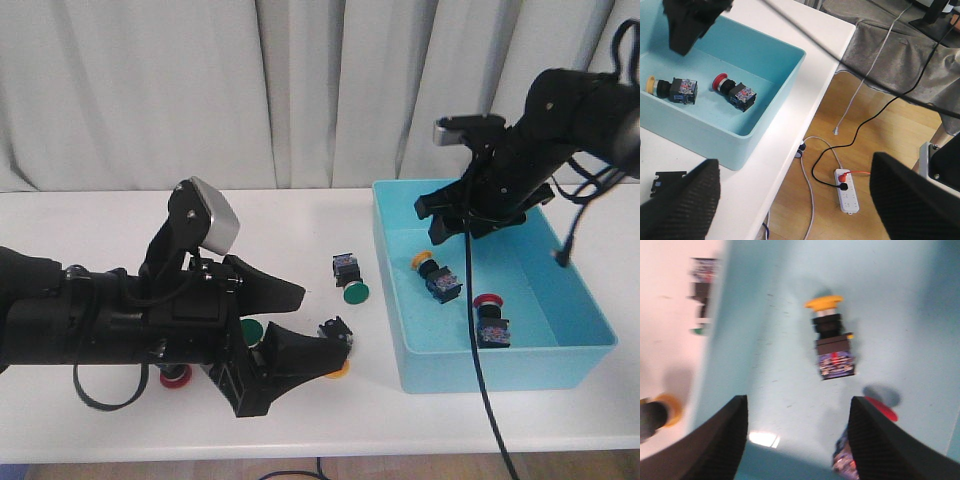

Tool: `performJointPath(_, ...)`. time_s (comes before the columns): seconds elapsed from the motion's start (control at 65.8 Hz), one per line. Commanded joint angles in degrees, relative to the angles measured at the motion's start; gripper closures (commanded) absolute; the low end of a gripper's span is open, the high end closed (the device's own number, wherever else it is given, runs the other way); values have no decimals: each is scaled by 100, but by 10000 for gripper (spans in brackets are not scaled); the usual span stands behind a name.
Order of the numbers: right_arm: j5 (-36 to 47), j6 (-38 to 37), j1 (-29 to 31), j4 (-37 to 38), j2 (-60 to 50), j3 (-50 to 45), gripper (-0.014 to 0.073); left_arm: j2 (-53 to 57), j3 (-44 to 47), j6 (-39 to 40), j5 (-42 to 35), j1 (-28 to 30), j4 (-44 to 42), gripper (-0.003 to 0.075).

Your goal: Pick red and yellow buttons and place in box

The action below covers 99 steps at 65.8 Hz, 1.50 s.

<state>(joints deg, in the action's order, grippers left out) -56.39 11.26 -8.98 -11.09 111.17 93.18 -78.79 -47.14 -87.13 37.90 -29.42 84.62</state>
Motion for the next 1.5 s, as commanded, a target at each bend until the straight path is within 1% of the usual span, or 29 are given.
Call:
performJointPath(0.0, 632, 13, -292, -27, -1195, -609, 193, 147, -167, 6, 142, -15, 264, 134)
performJointPath(0.137, 1352, 6, -630, 99, -2539, -1903, 230, 147, -167, 6, 142, -15, 264, 134)
performJointPath(0.198, 1631, 6, -669, 72, -3140, -2532, 244, 147, -167, 6, 154, -15, 264, 134)
performJointPath(0.365, 1911, 6, -661, 23, -4776, -3959, 271, 147, -167, 6, 167, -15, 264, 134)
performJointPath(0.486, 2027, -57, -661, 8, -5837, -4722, 277, 147, -167, 6, 167, -15, 264, 134)
performJointPath(0.593, 2003, -219, -654, 106, -6550, -5124, 277, 147, -167, 6, 167, -15, 264, 134)
performJointPath(0.684, 1879, -243, -654, 113, -6851, -5228, 277, 147, -167, 6, 167, -15, 264, 134)
performJointPath(0.836, 1568, -279, -654, 202, -6908, -5228, 279, 147, -167, 6, 166, -15, 264, 136)
performJointPath(0.897, 1549, -280, -654, 236, -6895, -5228, 287, 147, -167, 6, 166, -15, 264, 151)
performJointPath(0.957, 1559, -276, -654, 256, -6895, -5228, 309, 147, -167, 6, 166, -15, 264, 190)
performJointPath(1.064, 1559, -276, -654, 248, -6895, -5228, 380, 147, -167, 6, 166, -15, 264, 302)
performJointPath(1.155, 1554, -276, -654, 220, -6895, -5228, 454, 147, -167, 6, 166, -15, 264, 426)
performJointPath(1.231, 1549, -276, -654, 220, -6895, -5228, 518, 147, -167, 6, 166, -15, 264, 545)
performJointPath(1.307, 1549, -276, -654, 220, -6895, -5228, 578, 147, -167, 6, 166, -15, 264, 636)
performJointPath(1.353, 1555, -276, -654, 220, -6895, -5228, 604, 147, -167, 6, 166, -15, 264, 689)
performJointPath(1.383, 1561, -276, -654, 220, -6895, -5228, 606, 147, -167, 6, 166, -15, 264, 723)
performJointPath(1.489, 1514, -276, -654, 226, -6895, -5228, 601, 147, -167, 6, 154, -15, 264, 728)
